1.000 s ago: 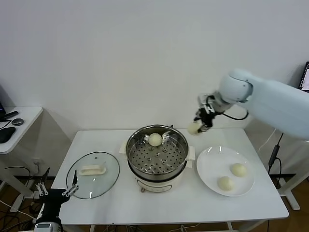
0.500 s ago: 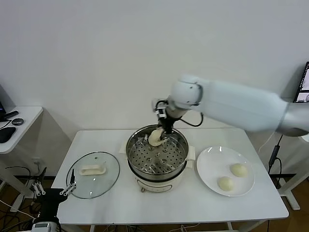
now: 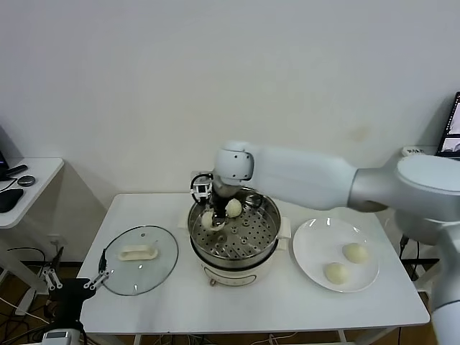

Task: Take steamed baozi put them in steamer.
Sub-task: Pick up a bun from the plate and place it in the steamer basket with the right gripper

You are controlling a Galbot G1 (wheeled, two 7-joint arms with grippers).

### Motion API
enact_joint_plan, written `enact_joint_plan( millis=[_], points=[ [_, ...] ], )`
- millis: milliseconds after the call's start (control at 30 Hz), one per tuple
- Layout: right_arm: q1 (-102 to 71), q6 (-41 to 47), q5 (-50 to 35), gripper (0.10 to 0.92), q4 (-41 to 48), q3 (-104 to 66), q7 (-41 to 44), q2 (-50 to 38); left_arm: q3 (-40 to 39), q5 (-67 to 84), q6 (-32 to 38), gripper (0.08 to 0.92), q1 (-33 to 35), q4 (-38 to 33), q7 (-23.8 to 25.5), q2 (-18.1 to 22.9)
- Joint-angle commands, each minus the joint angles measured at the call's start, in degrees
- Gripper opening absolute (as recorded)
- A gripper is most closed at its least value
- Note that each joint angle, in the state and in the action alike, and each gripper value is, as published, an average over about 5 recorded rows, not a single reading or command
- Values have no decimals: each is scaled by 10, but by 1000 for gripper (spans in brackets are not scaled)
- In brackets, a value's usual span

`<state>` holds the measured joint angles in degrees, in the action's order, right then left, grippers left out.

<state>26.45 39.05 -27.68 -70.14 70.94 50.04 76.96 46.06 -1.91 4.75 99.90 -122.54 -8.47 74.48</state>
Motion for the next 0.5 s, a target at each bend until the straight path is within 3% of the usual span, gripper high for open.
enact_joint_plan(
  millis=[33, 200, 500],
  points=[
    [-47, 8, 18, 475, 59, -4, -11, 40, 4, 2, 1, 823, -1, 1, -1, -1],
    [-42, 5, 20, 516, 59, -16, -10, 31, 3, 1, 1, 823, -1, 1, 0, 1],
    [67, -6, -1, 769, -61, -9, 51, -85, 2, 2, 1, 823, -3, 2, 1, -6]
  ],
)
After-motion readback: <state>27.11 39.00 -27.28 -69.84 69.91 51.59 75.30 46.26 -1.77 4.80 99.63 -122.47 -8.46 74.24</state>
